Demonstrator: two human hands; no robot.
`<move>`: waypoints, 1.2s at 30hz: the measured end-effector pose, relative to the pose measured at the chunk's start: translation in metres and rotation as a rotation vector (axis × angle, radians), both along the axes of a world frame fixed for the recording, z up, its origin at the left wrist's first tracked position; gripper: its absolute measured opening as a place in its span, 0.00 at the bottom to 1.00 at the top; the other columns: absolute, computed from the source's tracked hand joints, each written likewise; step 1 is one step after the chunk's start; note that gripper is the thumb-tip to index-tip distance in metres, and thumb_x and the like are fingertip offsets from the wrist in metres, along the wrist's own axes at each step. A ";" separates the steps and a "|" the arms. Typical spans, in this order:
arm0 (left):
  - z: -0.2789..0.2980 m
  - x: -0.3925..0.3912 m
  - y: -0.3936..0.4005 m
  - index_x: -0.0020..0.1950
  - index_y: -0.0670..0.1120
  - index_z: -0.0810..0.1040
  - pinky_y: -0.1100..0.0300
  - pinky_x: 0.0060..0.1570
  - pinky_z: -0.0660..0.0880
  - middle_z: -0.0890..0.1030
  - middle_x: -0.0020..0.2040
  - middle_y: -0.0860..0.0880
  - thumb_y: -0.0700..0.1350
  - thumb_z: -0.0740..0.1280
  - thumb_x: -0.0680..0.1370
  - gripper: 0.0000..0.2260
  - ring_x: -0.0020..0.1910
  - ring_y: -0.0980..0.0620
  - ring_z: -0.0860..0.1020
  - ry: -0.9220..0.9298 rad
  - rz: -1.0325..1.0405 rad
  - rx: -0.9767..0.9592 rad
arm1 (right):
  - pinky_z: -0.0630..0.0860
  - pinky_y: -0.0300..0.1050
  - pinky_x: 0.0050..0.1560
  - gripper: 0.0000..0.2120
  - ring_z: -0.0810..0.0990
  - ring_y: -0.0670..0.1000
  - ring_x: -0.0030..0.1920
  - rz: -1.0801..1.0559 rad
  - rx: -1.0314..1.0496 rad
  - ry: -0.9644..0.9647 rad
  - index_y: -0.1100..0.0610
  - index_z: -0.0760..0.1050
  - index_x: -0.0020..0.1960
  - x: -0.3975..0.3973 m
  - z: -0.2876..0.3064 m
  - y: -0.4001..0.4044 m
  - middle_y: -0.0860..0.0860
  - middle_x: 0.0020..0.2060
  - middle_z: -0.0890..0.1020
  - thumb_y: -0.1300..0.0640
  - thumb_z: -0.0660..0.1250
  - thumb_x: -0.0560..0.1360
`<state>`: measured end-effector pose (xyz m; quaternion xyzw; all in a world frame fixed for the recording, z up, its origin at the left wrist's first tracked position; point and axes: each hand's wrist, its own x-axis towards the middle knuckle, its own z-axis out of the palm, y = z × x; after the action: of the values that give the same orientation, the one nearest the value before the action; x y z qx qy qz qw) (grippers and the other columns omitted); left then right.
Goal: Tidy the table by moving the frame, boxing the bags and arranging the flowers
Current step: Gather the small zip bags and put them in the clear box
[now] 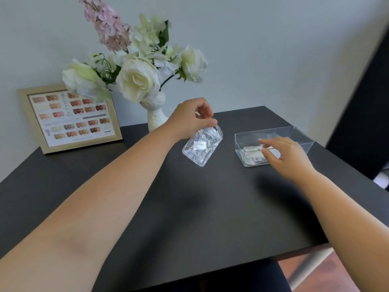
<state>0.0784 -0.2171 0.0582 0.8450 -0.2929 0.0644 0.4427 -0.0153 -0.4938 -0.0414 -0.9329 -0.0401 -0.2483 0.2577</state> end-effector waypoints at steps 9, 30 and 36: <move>-0.003 0.023 -0.110 0.48 0.51 0.76 0.50 0.48 0.79 0.82 0.41 0.52 0.44 0.74 0.73 0.08 0.46 0.47 0.82 0.083 0.033 -0.162 | 0.70 0.58 0.62 0.15 0.76 0.57 0.57 -0.274 0.102 -0.132 0.54 0.82 0.55 -0.005 -0.011 -0.027 0.51 0.47 0.84 0.65 0.64 0.73; -0.053 0.020 -0.135 0.46 0.57 0.82 0.70 0.42 0.69 0.82 0.45 0.62 0.52 0.69 0.77 0.02 0.46 0.63 0.78 0.065 -0.145 0.210 | 0.56 0.43 0.63 0.12 0.70 0.49 0.63 -0.343 0.157 -0.080 0.48 0.80 0.47 -0.005 -0.014 -0.032 0.46 0.49 0.81 0.63 0.63 0.71; -0.076 0.002 -0.079 0.55 0.62 0.78 0.69 0.52 0.65 0.78 0.55 0.65 0.55 0.66 0.78 0.06 0.57 0.62 0.73 -0.014 -0.143 0.205 | 0.57 0.51 0.66 0.11 0.72 0.53 0.65 -0.382 0.056 -0.174 0.50 0.81 0.44 -0.008 -0.007 -0.027 0.46 0.48 0.84 0.63 0.64 0.71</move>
<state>0.0803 -0.2961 -0.0181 0.8625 -0.3604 0.0084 0.3552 -0.0236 -0.5205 -0.0484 -0.8911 0.1221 -0.3732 0.2272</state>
